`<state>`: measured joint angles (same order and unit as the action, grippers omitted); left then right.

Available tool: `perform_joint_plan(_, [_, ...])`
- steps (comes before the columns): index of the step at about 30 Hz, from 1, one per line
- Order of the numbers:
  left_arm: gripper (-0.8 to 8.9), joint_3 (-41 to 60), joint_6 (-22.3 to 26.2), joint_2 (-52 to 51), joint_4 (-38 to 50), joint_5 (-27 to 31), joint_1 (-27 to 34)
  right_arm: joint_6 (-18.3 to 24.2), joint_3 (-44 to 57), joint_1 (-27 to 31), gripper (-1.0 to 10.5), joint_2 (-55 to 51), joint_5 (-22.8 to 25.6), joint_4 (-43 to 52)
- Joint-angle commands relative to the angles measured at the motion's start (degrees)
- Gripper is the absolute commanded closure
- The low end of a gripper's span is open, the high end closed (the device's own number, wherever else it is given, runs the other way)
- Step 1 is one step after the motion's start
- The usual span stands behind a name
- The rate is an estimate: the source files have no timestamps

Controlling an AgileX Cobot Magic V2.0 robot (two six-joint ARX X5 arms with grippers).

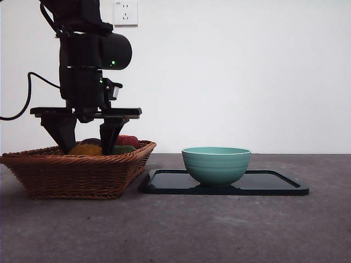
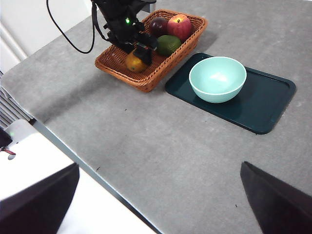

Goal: Pick up the wifruite, put it on the bowl, pick up the plate, put it on desk

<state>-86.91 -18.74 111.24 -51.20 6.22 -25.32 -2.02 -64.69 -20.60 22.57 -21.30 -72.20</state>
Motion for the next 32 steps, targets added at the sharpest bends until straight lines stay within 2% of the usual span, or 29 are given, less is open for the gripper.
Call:
perform_joint_plan(1, [5.99,-0.76,1.33,2.47,0.04,0.28,-0.13,-0.55,-0.66,-0.26,3.2,0.11,-0.11,0.39])
perform_joint_plan(10, [5.76,-0.79,2.01,3.45,0.04,0.28,-0.13,-0.55,-0.66,-0.26,3.2,0.11,-0.13,0.42])
perform_joint_plan(15, [3.59,-0.96,2.67,3.32,-0.24,0.22,-0.13,-0.55,-0.66,-0.28,3.2,0.11,-0.13,0.39])
perform_joint_plan(19, [3.09,-1.95,3.13,2.19,-1.92,0.20,-0.13,-0.55,-0.66,-0.28,3.2,0.11,-0.13,0.42])
perform_joint_plan(29, [3.06,-2.08,4.57,-11.21,-6.67,0.02,-0.46,-0.55,-0.66,-0.28,3.2,0.11,-0.13,0.57])
perform_joint_plan(32, [2.20,-2.08,5.73,-16.66,-9.44,-0.04,-1.05,-0.55,-0.66,-0.28,3.2,0.11,-0.11,0.55])
